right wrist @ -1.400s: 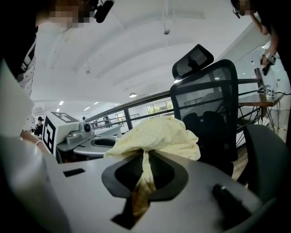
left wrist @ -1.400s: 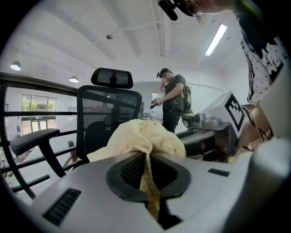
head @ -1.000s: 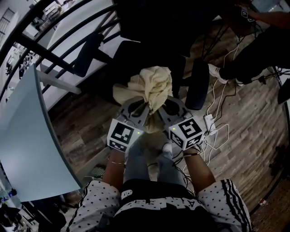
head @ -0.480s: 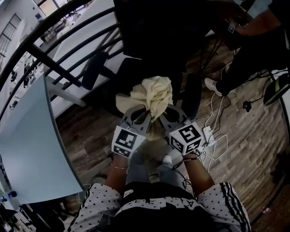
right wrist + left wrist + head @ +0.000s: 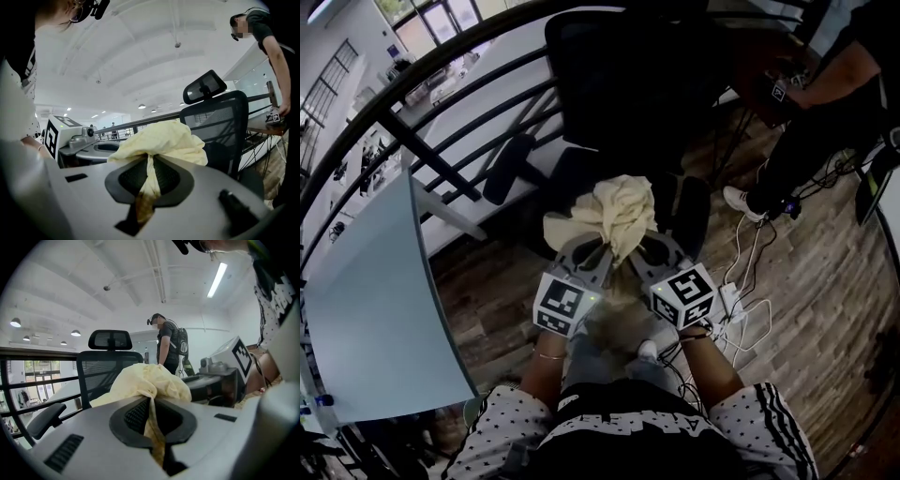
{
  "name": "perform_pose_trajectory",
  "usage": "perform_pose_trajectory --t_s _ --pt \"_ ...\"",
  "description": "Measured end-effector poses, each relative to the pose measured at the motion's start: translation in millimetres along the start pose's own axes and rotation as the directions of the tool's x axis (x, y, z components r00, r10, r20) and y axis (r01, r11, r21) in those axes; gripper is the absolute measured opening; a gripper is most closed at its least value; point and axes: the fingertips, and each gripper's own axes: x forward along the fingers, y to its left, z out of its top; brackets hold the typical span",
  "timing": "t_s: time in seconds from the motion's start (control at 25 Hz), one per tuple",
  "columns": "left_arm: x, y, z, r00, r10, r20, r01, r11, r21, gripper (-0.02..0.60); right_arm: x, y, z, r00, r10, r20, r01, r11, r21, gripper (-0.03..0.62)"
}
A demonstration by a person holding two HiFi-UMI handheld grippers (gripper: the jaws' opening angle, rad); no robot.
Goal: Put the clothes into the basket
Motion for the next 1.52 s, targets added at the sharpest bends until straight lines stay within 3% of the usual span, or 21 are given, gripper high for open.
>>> perform_pose_trajectory --t_s 0.8,1.52 --pt "-17.8 -32.3 47.5 0.997 0.075 0.036 -0.077 0.996 0.050 0.025 -43.0 12.7 42.7 0.996 0.056 0.066 -0.054 0.998 -0.023 0.044" --pt "-37.7 -62.5 76.0 0.981 0.172 0.085 -0.176 0.983 0.044 0.025 -77.2 29.1 63.3 0.985 0.151 0.081 -0.145 0.986 -0.077 0.044"
